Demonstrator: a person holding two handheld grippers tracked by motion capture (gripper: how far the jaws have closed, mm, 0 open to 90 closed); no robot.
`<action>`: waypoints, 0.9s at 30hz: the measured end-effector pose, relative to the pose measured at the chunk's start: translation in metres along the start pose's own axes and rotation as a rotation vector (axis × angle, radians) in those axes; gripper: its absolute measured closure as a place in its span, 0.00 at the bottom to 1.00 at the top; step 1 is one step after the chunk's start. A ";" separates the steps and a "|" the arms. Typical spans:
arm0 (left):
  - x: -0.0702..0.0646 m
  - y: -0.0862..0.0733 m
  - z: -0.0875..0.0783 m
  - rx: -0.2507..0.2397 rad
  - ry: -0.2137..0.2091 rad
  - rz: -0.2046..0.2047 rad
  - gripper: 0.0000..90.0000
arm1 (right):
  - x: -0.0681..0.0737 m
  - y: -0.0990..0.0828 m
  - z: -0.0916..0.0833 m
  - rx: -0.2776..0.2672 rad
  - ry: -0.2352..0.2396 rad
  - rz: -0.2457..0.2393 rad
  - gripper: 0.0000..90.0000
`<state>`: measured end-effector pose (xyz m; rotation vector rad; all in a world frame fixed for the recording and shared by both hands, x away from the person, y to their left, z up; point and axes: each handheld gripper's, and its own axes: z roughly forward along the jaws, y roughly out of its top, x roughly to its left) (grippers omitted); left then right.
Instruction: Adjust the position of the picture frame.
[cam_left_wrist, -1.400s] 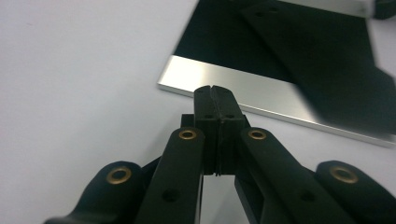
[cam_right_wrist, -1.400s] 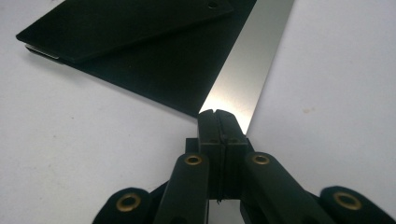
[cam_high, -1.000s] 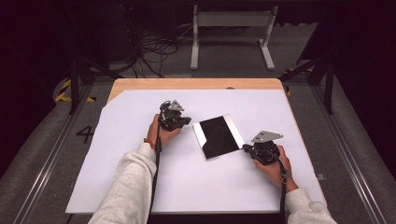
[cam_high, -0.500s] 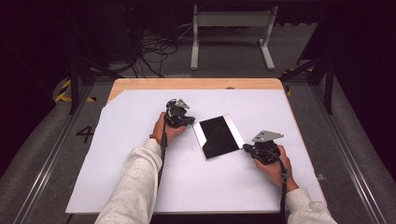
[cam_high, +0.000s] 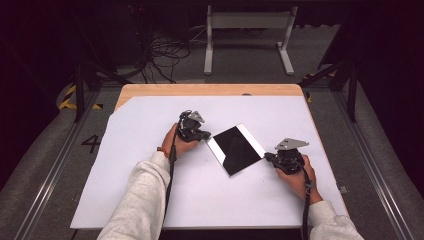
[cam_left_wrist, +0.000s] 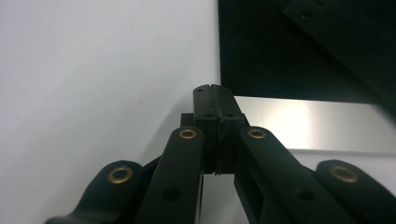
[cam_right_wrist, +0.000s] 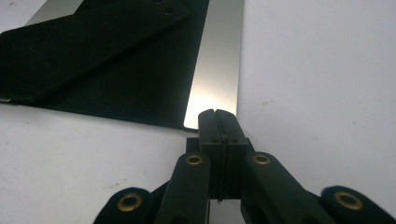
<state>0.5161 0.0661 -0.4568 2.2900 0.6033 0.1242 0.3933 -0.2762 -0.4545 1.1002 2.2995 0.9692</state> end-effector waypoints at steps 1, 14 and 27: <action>-0.002 -0.001 -0.001 0.006 -0.005 0.006 1.00 | 0.000 0.000 0.000 0.000 0.001 0.001 1.00; -0.035 -0.018 -0.017 0.051 -0.019 0.087 1.00 | -0.006 0.002 0.004 -0.007 0.026 0.024 1.00; -0.066 -0.031 -0.031 0.099 -0.015 0.145 1.00 | 0.001 0.007 0.010 -0.010 0.030 0.000 1.00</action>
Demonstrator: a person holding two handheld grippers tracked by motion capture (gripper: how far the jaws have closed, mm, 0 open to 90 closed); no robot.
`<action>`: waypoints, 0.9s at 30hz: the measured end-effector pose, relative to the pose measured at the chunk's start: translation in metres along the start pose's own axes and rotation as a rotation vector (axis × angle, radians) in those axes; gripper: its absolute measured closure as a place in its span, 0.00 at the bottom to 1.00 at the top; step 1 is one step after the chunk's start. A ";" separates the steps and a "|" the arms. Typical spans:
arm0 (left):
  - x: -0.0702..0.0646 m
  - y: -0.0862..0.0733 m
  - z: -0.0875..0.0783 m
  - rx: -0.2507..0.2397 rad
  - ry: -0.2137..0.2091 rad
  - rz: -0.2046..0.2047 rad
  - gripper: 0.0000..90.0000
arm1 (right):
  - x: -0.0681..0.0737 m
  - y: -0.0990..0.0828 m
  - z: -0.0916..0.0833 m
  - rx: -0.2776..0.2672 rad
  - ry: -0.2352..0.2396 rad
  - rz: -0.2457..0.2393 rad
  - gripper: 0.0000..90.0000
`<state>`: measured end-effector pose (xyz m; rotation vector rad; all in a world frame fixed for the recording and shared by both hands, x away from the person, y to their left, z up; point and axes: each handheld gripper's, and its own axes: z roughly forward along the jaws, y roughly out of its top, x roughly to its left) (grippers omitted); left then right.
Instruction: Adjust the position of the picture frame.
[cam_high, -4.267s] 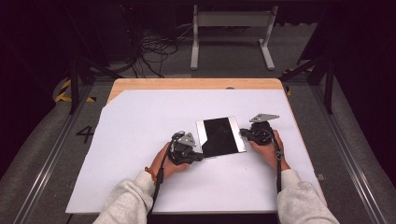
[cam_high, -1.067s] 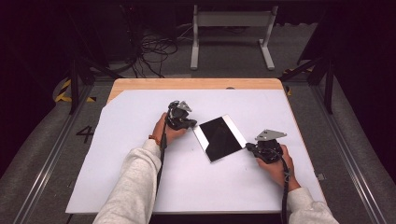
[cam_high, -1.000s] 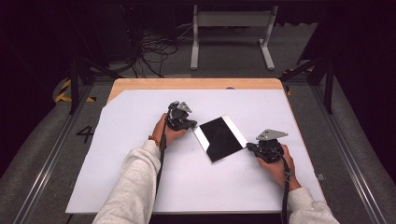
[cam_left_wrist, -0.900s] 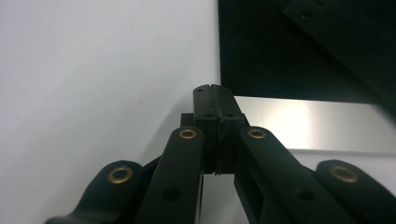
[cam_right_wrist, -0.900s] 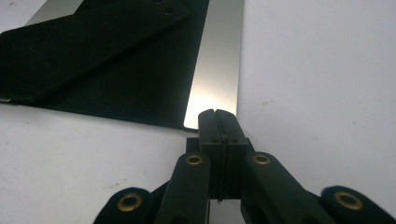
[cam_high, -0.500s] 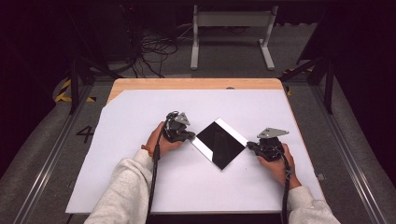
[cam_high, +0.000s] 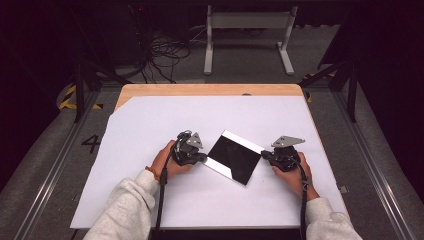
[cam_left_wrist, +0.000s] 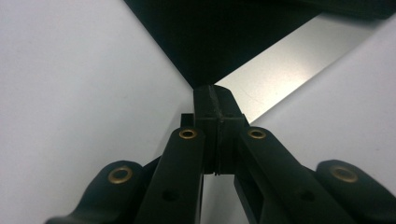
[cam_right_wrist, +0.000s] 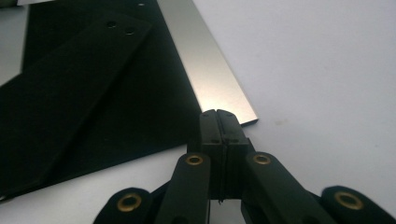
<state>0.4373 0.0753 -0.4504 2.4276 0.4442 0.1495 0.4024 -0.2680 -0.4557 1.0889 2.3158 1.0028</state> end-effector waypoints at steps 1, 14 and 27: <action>-0.001 -0.001 0.000 -0.011 -0.006 -0.001 1.00 | 0.001 0.000 0.000 -0.001 0.020 -0.006 1.00; -0.020 -0.013 -0.007 -0.024 -0.045 -0.028 1.00 | 0.004 0.005 0.005 -0.001 0.018 -0.020 1.00; -0.034 -0.030 -0.017 -0.047 -0.099 -0.040 1.00 | 0.015 0.013 0.013 -0.010 0.034 -0.025 1.00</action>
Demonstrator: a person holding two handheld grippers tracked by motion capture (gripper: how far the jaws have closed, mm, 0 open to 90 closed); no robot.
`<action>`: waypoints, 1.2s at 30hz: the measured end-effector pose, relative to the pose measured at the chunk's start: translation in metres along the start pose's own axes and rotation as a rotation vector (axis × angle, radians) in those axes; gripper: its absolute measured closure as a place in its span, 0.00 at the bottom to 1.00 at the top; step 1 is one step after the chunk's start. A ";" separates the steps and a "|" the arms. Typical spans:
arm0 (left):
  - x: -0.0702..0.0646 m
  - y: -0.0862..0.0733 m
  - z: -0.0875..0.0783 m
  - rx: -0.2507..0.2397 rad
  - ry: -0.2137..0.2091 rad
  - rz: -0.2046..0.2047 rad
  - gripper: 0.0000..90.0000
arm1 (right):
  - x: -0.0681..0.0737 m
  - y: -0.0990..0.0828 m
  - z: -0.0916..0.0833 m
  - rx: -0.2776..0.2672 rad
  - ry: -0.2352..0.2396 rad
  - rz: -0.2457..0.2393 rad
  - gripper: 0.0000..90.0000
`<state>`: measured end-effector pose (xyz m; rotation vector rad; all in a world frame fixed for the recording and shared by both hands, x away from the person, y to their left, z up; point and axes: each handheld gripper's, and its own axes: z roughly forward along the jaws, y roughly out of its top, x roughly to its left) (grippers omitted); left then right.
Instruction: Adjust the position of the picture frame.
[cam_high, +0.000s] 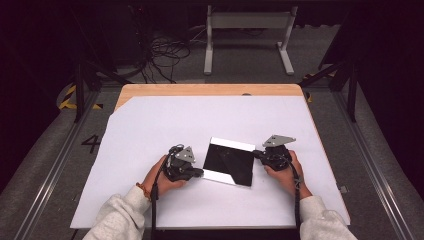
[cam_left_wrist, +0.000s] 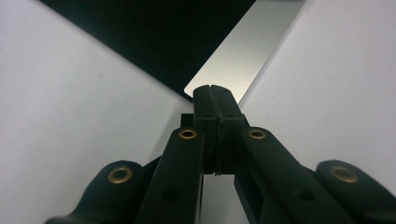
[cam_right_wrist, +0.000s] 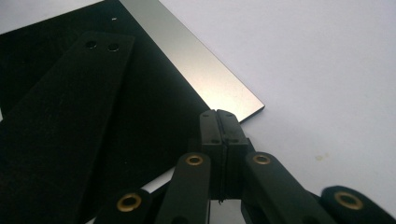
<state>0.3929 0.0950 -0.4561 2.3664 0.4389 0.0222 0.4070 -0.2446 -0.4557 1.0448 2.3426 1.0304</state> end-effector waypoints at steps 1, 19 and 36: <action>0.000 0.000 0.000 0.000 0.000 0.000 1.00 | 0.001 0.000 0.000 0.001 0.006 0.001 1.00; -0.012 -0.011 -0.005 -0.023 0.024 0.007 0.97 | 0.008 -0.001 -0.001 0.014 0.052 -0.034 1.00; -0.010 -0.011 -0.003 -0.036 0.015 0.007 0.94 | 0.017 -0.009 -0.011 0.020 0.092 -0.058 1.00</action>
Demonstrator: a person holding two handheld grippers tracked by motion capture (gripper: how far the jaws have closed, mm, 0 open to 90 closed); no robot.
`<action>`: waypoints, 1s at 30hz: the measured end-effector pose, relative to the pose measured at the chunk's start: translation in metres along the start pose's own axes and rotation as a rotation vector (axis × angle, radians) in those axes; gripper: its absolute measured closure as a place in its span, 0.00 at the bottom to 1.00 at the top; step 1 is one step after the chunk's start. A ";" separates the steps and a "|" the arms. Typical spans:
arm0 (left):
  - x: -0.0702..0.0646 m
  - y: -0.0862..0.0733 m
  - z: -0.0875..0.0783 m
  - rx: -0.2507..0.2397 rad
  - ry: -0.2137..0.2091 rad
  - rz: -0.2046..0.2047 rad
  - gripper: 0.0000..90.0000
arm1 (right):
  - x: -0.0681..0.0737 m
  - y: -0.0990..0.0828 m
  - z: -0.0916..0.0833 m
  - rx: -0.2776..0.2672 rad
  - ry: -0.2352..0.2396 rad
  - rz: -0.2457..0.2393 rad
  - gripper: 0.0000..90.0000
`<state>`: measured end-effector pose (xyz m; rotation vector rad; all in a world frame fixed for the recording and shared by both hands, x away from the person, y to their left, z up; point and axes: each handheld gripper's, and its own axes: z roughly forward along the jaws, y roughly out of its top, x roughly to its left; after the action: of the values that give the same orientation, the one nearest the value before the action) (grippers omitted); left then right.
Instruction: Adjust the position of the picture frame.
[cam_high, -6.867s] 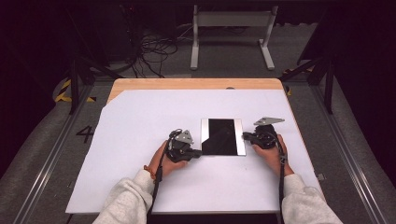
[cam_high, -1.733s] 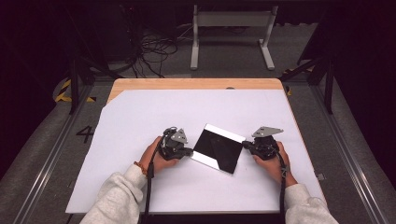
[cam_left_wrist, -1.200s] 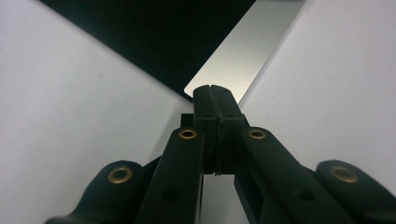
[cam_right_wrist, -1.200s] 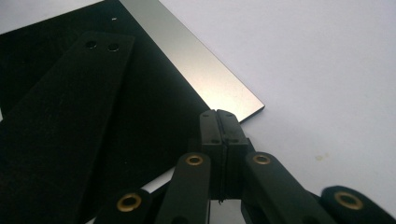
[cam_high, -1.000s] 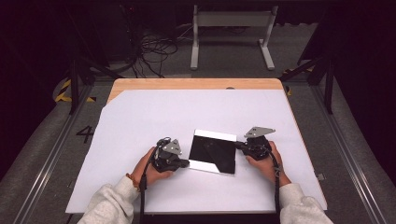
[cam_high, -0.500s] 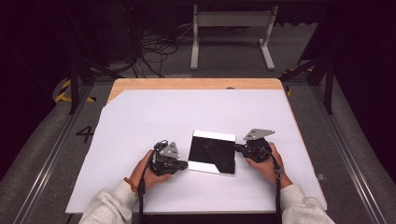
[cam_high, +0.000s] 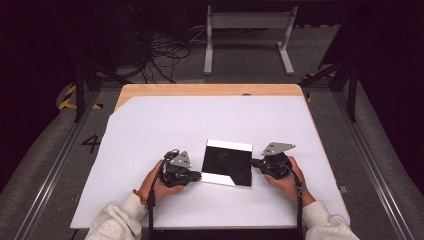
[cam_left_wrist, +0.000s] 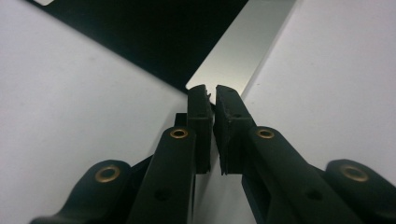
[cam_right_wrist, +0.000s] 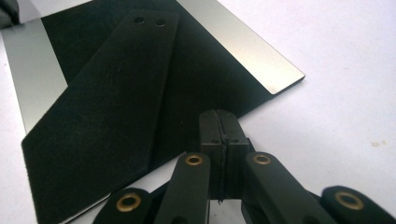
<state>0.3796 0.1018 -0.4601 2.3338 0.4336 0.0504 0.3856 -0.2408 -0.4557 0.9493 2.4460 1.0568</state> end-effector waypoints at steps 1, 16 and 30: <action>-0.001 0.001 0.000 0.001 -0.004 0.004 0.96 | 0.000 0.000 0.001 -0.001 0.003 0.002 1.00; -0.004 -0.003 -0.002 0.001 -0.044 -0.006 1.00 | -0.001 0.004 0.005 -0.005 -0.002 0.009 1.00; -0.008 -0.005 -0.003 0.001 -0.051 0.001 0.98 | -0.002 0.010 0.012 -0.005 -0.003 0.010 1.00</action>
<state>0.3696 0.1049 -0.4608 2.3313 0.4072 -0.0088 0.3978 -0.2310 -0.4563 0.9622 2.4371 1.0642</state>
